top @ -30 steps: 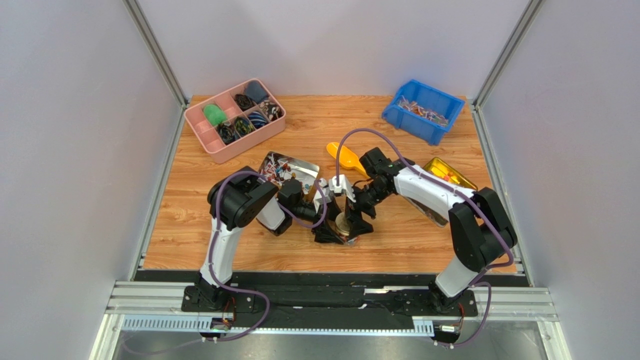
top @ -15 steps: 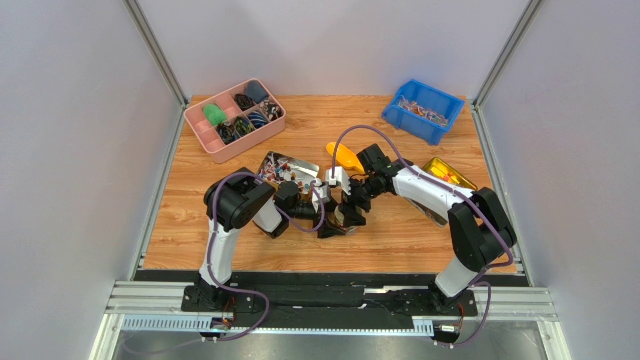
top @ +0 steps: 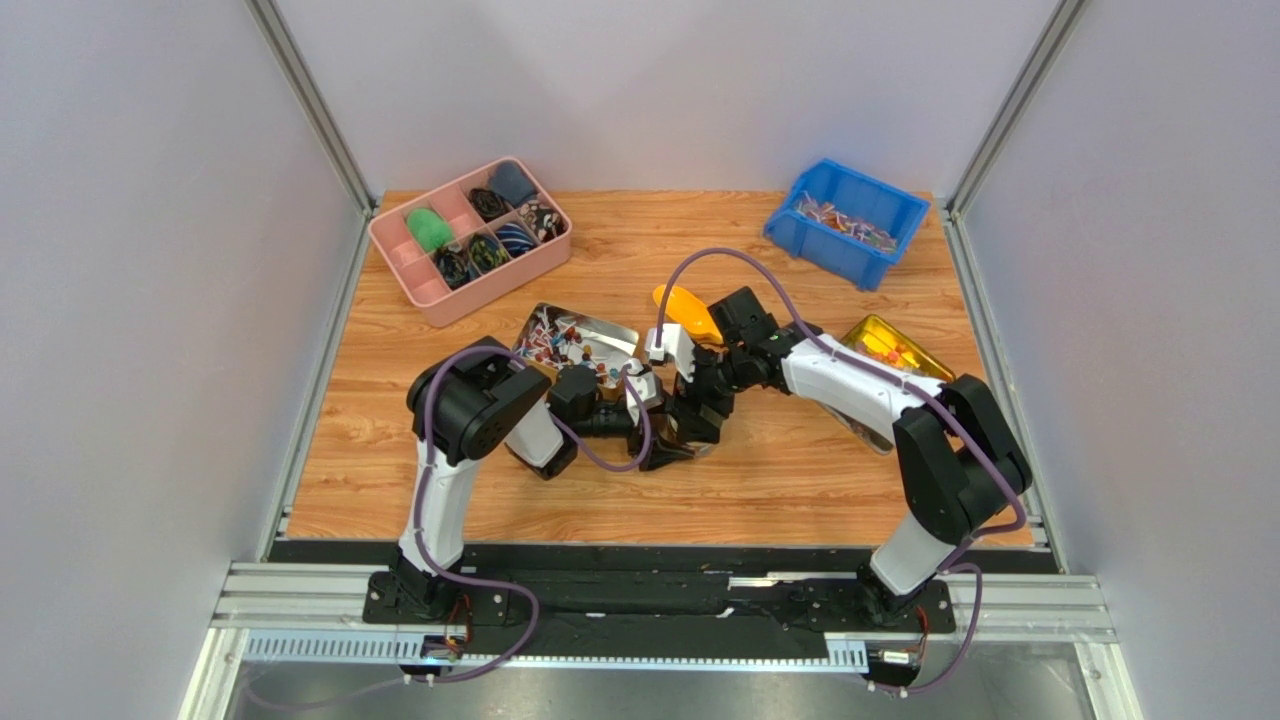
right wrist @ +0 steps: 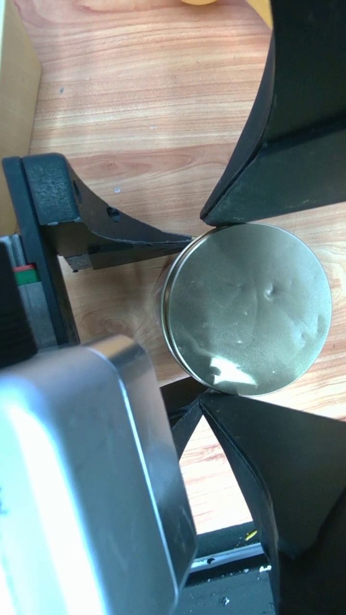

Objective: Pack the candies
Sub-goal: Screw the bottle lid onto the packing bottle.

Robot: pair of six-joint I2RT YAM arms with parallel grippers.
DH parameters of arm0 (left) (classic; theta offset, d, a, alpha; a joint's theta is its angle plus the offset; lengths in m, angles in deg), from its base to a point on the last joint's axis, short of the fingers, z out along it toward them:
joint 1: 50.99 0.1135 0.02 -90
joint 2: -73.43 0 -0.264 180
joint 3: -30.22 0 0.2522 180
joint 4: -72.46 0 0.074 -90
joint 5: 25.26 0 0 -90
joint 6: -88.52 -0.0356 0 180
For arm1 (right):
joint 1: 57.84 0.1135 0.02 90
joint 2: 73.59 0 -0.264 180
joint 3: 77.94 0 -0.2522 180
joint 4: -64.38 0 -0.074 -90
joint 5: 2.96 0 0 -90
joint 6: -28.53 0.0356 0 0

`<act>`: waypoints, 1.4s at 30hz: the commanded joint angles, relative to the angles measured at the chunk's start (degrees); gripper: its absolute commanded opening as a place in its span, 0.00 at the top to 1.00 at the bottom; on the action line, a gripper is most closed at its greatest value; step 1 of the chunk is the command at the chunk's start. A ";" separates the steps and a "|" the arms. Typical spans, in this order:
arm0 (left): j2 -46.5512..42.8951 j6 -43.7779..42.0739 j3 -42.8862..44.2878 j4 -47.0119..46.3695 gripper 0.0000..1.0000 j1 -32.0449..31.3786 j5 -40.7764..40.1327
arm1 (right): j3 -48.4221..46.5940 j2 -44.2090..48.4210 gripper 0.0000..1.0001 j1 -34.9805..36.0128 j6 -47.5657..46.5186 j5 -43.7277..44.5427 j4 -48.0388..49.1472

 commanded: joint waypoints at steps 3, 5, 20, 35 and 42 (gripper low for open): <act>-2.18 -1.29 -0.20 -9.04 0.64 0.30 -1.24 | -1.97 2.17 0.05 -2.38 -2.66 -2.02 -4.78; -2.10 -1.11 -0.11 -9.04 0.64 0.38 -0.71 | -3.47 1.65 0.03 -3.69 -6.35 -4.83 -7.43; 0.01 5.73 2.09 -10.71 0.64 0.30 10.36 | -3.13 0.06 0.01 -5.11 -19.81 -7.75 -13.60; 0.72 7.50 2.53 -12.21 0.64 0.38 12.57 | -3.92 -0.11 0.08 -5.11 -20.17 -10.12 -14.73; 0.28 5.75 1.91 -11.95 0.64 0.38 9.15 | -4.27 -1.17 0.15 -5.02 -16.75 -8.98 -15.09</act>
